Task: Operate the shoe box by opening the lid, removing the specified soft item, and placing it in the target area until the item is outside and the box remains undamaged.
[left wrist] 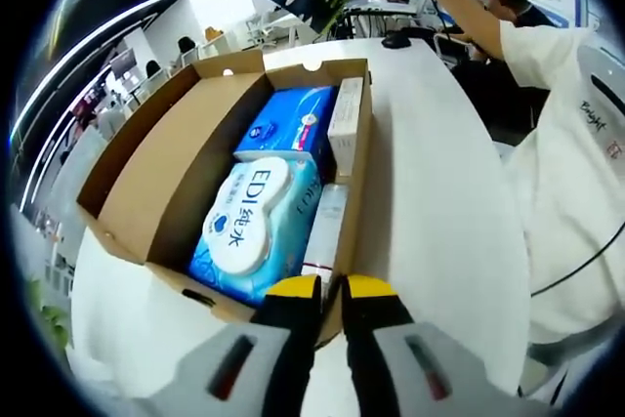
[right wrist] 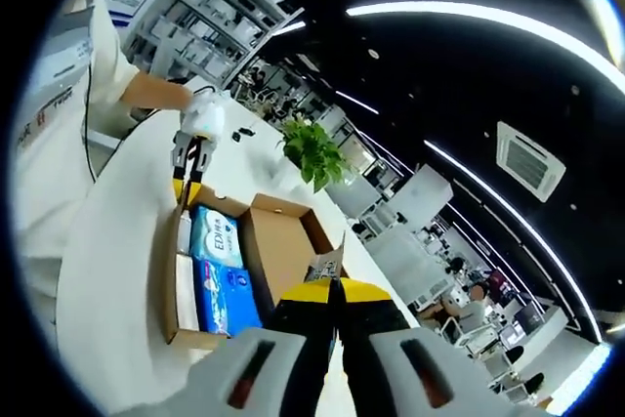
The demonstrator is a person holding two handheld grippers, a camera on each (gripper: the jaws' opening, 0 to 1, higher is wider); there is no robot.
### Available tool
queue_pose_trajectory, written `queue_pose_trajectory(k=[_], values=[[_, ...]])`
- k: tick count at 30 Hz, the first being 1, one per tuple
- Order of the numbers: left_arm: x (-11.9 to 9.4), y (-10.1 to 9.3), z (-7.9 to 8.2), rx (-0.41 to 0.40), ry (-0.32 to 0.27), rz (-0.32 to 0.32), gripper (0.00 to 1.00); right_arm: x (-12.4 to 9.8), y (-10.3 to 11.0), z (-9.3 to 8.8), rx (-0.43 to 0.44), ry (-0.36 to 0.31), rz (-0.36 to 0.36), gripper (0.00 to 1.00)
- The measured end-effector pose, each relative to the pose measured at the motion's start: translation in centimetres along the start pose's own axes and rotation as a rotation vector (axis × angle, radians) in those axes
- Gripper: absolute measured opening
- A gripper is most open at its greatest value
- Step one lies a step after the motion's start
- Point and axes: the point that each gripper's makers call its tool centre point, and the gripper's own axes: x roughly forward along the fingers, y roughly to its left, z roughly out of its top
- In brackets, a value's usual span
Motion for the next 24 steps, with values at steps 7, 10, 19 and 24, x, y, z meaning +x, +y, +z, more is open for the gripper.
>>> queue_pose_trajectory(k=[7, 10, 19, 24], values=[[0.0, 0.0, 0.0, -0.001, 0.002, 0.003, 0.09, -0.3, -0.3, -1.4, 0.018, 0.017, -0.020, 0.00], [0.0, 0.0, 0.0, 0.000, -0.002, 0.005, 0.09, -0.4, -0.1, -1.7, 0.044, 0.011, -0.016, 0.00], [0.0, 0.0, 0.0, -0.002, -0.012, 0.003, 0.09, -0.5, 0.2, -3.0, 0.100, 0.009, -0.029, 0.00], [0.0, 0.0, 0.0, -0.005, -0.011, 0.007, 0.09, -0.7, -0.1, -4.4, 0.041, 0.064, -0.070, 0.00]])
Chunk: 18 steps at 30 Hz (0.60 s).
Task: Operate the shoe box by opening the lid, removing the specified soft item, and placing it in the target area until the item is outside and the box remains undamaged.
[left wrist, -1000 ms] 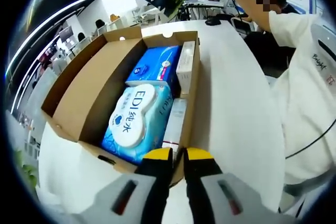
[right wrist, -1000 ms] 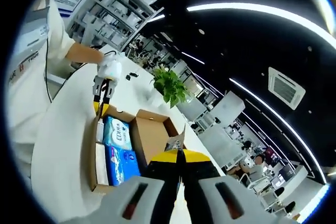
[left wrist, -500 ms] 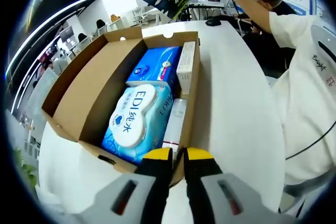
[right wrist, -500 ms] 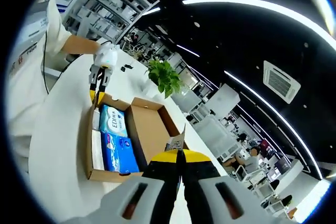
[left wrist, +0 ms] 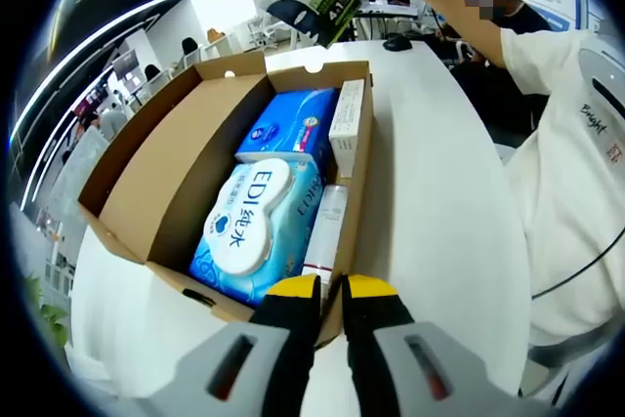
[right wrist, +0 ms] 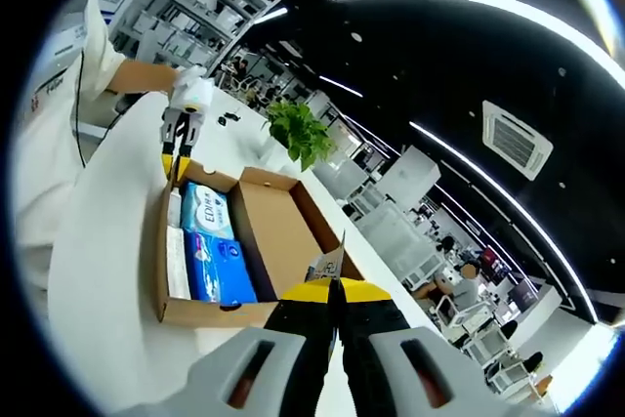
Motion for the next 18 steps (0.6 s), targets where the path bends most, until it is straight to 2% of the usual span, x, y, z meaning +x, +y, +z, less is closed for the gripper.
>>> queue_pose_trajectory(k=[2, 8, 13, 18], values=[[0.0, 0.0, 0.0, 0.001, -0.001, 0.000, 0.09, -0.1, 0.0, -0.2, -0.037, -0.001, -0.013, 0.00], [0.0, 0.0, 0.1, -0.012, -0.018, 0.003, 0.09, -0.1, 0.3, -1.1, -0.020, 0.005, -0.002, 0.00], [0.0, 0.0, 0.1, -0.019, -0.018, 0.008, 0.09, -0.2, 0.2, -1.9, -0.042, 0.022, -0.012, 0.00], [0.0, 0.0, 0.2, -0.036, -0.022, 0.023, 0.10, -0.4, 0.0, -2.0, -0.045, 0.017, -0.015, 0.00]])
